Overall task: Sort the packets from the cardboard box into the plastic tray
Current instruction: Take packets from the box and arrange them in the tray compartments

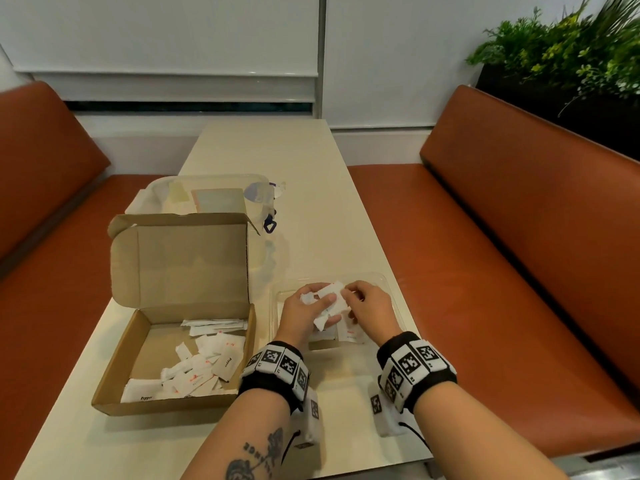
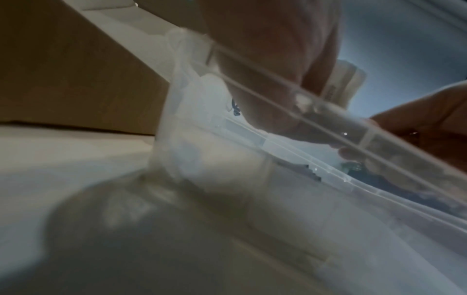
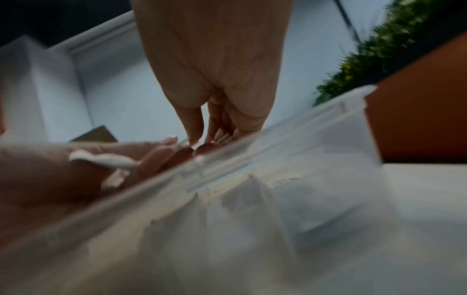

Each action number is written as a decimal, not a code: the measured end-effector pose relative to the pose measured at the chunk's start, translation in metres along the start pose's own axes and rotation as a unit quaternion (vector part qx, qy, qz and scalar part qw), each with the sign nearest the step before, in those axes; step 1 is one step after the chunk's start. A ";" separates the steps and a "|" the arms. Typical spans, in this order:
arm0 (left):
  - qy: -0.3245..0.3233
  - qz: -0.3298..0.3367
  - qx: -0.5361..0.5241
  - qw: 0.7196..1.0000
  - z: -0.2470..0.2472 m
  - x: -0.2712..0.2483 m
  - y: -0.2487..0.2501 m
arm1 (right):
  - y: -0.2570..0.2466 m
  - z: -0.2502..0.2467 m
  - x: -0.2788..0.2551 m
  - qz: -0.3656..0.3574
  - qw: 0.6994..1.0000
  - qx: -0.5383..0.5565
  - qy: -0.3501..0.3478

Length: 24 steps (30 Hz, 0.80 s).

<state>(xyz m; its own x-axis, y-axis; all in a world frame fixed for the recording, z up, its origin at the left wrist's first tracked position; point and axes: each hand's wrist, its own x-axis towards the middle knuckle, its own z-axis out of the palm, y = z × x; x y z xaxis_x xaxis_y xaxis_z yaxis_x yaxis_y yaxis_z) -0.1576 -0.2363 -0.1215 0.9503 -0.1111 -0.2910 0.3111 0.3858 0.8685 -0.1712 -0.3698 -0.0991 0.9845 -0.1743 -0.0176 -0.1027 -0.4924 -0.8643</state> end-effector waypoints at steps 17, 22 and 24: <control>-0.018 -0.009 0.155 0.988 0.001 0.003 0.005 | -0.012 -0.004 0.008 0.027 0.997 0.038 -0.065; -0.027 -0.001 0.155 0.988 0.004 0.001 0.006 | -0.013 -0.008 0.013 0.054 0.994 0.017 -0.097; -0.040 -0.002 0.101 0.994 0.008 -0.002 0.009 | -0.010 -0.008 0.014 0.059 0.994 0.074 -0.048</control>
<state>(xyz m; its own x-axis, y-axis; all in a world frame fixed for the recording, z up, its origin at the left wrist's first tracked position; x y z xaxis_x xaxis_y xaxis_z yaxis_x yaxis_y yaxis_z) -0.1567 -0.2397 -0.1104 0.9447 -0.1879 -0.2688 0.3040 0.1936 0.9328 -0.1574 -0.3741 -0.0862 0.9765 -0.1375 -0.1659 -0.2039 -0.3411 -0.9176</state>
